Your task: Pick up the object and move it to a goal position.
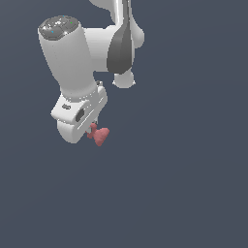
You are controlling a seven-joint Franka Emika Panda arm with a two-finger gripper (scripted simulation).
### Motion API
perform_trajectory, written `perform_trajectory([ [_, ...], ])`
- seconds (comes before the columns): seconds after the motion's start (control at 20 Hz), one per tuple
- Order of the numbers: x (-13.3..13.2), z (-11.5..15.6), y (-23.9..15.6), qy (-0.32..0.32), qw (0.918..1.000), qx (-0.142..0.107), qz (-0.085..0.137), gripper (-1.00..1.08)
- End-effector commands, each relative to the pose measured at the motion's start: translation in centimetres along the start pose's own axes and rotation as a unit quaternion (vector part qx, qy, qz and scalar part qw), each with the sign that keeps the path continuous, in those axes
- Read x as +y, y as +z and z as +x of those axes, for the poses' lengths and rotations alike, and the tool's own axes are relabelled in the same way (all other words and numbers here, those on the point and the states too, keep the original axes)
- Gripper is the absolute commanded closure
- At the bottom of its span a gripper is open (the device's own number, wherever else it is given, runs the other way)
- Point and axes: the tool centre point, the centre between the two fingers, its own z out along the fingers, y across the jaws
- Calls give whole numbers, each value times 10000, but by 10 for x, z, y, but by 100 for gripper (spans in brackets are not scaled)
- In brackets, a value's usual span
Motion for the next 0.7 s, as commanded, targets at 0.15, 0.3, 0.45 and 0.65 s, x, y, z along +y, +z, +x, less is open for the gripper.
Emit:
perform_trajectory([
  [0.15, -2, -35, -57, -4, 10000, 6, 1, 108],
  [0.3, -3, -51, -85, -4, 10000, 6, 1, 108],
  [0.45, -2, -65, -107, -4, 10000, 6, 1, 108],
  [0.65, -2, -78, -128, -2, 10000, 4, 1, 108],
])
